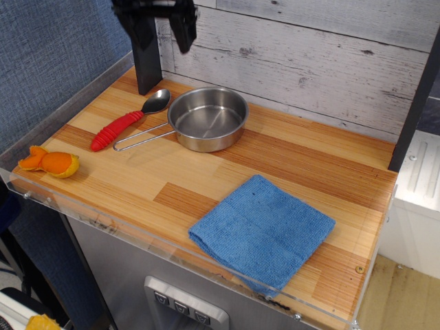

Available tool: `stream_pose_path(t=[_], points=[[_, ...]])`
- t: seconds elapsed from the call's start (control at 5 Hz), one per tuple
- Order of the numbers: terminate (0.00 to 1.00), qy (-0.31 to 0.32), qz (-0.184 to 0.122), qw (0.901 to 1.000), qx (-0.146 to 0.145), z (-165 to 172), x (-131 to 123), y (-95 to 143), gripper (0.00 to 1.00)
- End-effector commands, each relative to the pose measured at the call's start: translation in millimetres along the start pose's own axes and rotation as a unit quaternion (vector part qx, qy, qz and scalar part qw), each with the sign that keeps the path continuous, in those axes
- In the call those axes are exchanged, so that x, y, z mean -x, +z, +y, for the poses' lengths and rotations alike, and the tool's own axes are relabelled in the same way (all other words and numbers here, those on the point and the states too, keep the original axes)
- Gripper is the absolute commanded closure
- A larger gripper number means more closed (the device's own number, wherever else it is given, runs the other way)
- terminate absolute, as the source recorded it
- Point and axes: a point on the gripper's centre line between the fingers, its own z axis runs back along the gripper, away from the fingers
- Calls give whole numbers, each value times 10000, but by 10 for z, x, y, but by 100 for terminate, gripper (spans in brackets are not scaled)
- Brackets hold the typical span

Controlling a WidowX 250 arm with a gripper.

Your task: Place the pot above the blue cloth.

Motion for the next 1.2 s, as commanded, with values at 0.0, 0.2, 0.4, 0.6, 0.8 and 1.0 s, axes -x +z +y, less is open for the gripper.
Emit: stream_pose_path(t=[0.0,0.2,0.4,0.6,0.8,1.0], points=[[0,125,-66,9998,-144,117,-109,-193,0],[0,70,60,9999,-93,90,-75,-326,0],[0,-165,159,9996,-180,62,1,-413,0],[0,-443,195,9986,-221,20,63,-505,0],[0,-667,273,9972,-209,-20,83,-599,0],[0,-689,375,9965,-294,-11,123,-684,0]])
